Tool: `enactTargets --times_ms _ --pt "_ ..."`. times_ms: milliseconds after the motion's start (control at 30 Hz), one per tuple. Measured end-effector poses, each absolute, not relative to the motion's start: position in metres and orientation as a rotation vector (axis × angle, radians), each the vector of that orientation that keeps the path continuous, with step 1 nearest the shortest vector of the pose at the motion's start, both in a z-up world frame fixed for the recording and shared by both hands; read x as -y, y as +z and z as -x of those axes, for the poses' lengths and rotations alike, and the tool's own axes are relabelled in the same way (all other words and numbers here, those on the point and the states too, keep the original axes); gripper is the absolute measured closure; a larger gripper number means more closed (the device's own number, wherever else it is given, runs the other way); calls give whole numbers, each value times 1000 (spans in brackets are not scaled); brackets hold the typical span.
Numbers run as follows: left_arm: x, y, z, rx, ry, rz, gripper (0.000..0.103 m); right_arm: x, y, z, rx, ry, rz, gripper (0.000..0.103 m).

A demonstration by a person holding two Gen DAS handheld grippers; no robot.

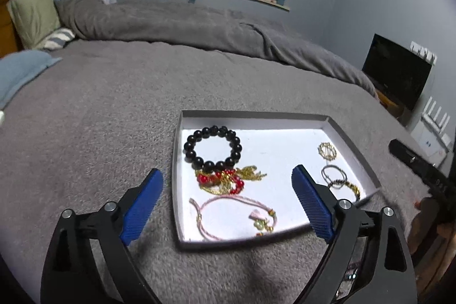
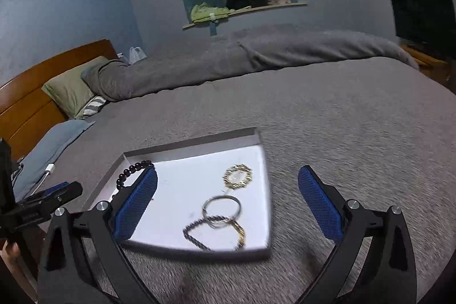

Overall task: Organize jewelry
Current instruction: 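Withdraw both tools from the tray toward the jewelry left on the blanket, then grasp the pearl strand with the left tool while the right tool grasps the silver hoop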

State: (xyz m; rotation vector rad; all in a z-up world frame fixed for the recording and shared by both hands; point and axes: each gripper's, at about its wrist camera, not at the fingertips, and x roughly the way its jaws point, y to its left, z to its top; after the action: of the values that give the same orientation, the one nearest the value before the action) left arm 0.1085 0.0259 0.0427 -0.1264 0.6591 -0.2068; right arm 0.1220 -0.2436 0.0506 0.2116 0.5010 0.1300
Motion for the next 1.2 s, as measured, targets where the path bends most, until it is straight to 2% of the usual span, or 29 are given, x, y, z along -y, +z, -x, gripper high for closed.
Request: enactTargets --times_ms 233,700,1200 --pt "-16 40 -80 -656 -225 70 9 244 54 -77 -428 101 -141 5" --pt "7 12 -18 -697 -327 -54 7 241 12 -25 -575 198 -103 5" --pt "21 -18 -5 -780 -466 -135 8 233 3 -17 -611 240 -57 5"
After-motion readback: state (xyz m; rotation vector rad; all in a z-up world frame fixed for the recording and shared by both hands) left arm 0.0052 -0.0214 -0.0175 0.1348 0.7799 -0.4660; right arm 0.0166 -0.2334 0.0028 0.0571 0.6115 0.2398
